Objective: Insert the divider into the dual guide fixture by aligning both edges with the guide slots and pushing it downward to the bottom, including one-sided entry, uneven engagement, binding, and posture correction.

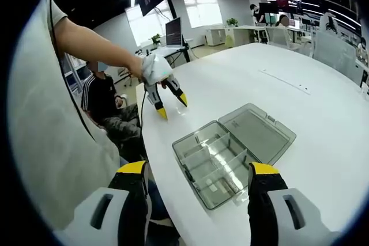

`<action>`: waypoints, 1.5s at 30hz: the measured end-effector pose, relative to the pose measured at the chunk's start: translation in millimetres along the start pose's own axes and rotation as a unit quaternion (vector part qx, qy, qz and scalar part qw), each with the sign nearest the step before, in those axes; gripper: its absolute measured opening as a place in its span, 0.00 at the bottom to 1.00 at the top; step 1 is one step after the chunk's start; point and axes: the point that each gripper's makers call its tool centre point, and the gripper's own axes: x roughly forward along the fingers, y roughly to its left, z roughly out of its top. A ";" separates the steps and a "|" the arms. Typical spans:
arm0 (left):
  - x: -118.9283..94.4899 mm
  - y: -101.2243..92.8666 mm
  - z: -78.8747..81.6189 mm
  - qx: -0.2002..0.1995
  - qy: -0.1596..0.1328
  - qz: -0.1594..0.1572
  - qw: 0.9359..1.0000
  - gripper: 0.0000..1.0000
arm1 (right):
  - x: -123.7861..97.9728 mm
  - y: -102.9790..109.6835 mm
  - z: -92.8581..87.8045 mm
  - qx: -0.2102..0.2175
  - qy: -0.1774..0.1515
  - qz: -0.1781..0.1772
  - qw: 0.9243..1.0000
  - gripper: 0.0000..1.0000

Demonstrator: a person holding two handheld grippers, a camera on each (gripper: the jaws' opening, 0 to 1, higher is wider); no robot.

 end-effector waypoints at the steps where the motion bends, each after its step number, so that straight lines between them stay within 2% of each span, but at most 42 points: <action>1: -0.8 2.5 1.0 0.001 0.000 0.000 1.000 0.47 | -0.1 -0.2 -0.1 -0.001 0.001 0.000 1.000 0.68; 7: -1.1 2.5 1.0 0.022 0.011 -0.007 1.000 0.45 | 0.0 -0.6 0.5 -0.001 0.003 0.000 1.000 0.68; 18: -1.6 2.7 0.8 0.020 0.008 -0.006 1.000 0.43 | 1.9 -0.6 2.3 -0.004 0.004 -0.003 1.000 0.67; 20: -1.7 3.6 2.5 0.008 0.005 -0.001 1.000 0.39 | 2.0 -0.2 2.3 -0.003 0.003 -0.003 1.000 0.67; 22: -2.0 4.6 4.0 0.002 0.004 0.001 1.000 0.30 | 2.0 -0.2 1.7 -0.003 0.004 -0.004 1.000 0.67; 45: -0.7 3.4 5.0 0.015 0.033 0.003 0.999 0.28 | -0.5 -1.5 3.7 -0.005 -0.002 -0.003 1.000 0.67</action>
